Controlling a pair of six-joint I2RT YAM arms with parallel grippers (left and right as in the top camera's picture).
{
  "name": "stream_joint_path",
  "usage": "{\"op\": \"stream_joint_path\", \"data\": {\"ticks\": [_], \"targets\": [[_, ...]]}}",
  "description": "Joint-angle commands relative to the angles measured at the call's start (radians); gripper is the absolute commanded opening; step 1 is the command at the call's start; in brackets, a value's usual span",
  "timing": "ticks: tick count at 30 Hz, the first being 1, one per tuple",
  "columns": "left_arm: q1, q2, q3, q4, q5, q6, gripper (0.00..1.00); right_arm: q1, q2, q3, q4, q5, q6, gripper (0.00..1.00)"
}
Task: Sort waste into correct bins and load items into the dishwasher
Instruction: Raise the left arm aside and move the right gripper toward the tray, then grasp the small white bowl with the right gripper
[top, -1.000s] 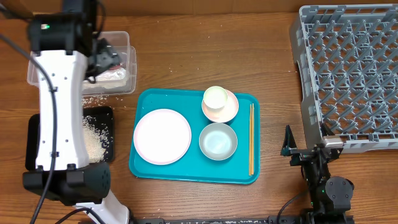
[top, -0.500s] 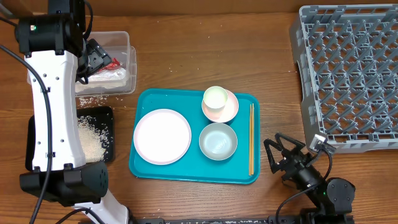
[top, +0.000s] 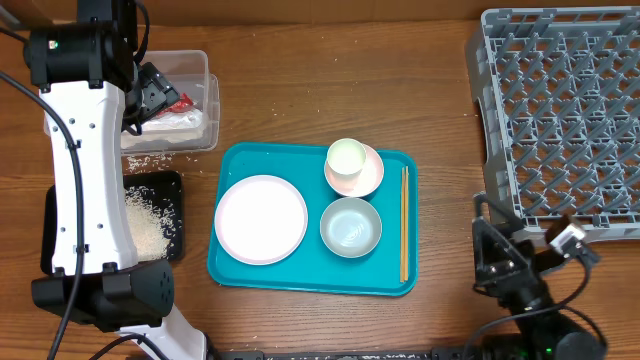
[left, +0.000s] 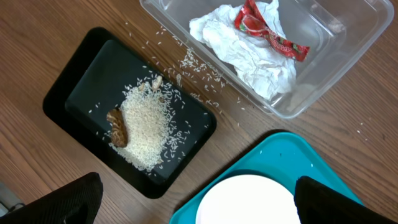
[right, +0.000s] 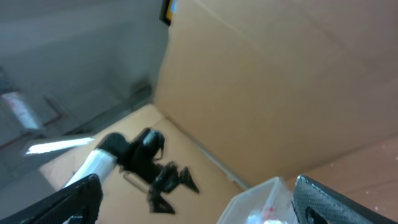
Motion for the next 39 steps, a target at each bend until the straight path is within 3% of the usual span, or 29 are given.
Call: {"op": "stream_joint_path", "data": {"ticks": [1,4,7,12,19,26,39], "targets": [[0.002,0.000,0.005,-0.002,-0.016,-0.021,1.00,-0.001,0.105,0.220,-0.177,0.069,-0.329,0.99],[0.002,0.000,0.005,-0.002,-0.016,-0.021,1.00,0.000,0.256,0.411,-0.481,0.141,-0.547,1.00],[0.002,0.000,0.005,-0.002,-0.016,-0.021,1.00,0.002,0.479,0.601,-0.766,0.165,-0.667,1.00],[0.002,0.000,0.005,-0.002,-0.016,-0.021,1.00,0.056,0.877,0.836,-1.140,0.140,-0.771,1.00],[0.002,0.000,0.005,-0.002,-0.016,-0.021,1.00,0.216,1.363,1.137,-1.485,0.442,-0.793,1.00],[0.002,0.000,0.005,-0.002,-0.016,-0.021,1.00,0.314,1.589,1.203,-1.523,0.473,-0.721,1.00],[0.002,0.000,0.005,-0.002,-0.016,-0.021,1.00,0.340,1.666,1.180,-1.386,0.316,-0.707,1.00]]}}
